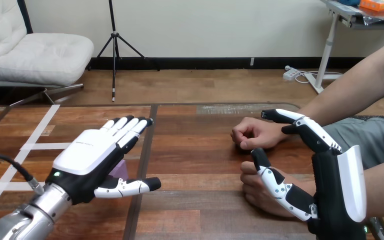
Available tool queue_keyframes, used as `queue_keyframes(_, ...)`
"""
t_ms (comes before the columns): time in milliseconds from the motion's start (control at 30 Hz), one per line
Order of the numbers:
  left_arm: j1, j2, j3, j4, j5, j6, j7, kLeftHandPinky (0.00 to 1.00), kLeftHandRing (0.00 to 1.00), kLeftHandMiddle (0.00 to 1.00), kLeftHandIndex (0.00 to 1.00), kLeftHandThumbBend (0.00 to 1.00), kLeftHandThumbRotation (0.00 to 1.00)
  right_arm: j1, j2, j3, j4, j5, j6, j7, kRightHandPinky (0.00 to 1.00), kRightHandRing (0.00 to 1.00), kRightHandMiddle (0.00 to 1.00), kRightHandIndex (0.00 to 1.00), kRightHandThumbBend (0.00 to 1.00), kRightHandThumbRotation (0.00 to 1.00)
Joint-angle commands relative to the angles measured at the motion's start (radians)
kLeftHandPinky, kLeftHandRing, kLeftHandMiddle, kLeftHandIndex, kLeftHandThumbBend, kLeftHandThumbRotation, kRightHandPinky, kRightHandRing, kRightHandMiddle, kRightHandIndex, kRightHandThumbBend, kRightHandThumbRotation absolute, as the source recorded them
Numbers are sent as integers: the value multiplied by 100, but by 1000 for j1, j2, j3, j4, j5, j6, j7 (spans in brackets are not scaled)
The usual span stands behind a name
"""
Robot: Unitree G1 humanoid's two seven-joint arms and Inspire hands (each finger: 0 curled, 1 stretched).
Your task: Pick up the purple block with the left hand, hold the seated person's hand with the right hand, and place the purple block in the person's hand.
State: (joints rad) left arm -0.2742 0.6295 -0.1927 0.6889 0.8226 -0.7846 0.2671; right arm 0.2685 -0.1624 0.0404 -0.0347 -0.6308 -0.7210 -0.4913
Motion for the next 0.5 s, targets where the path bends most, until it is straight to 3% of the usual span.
queue_keyframes(0,-92,25,-15,32,-29,-6,-2,100,100,100,100,75,100,-54,-7,-10,-24,11,-3,3,63,72,72,70,39,29)
queue_keyframes(467,-145,18,-65,122,-14,6,5,100,100,100,100,76,100,-52,-8,-15,-25,8,-4,6,63,72,72,70,40,29)
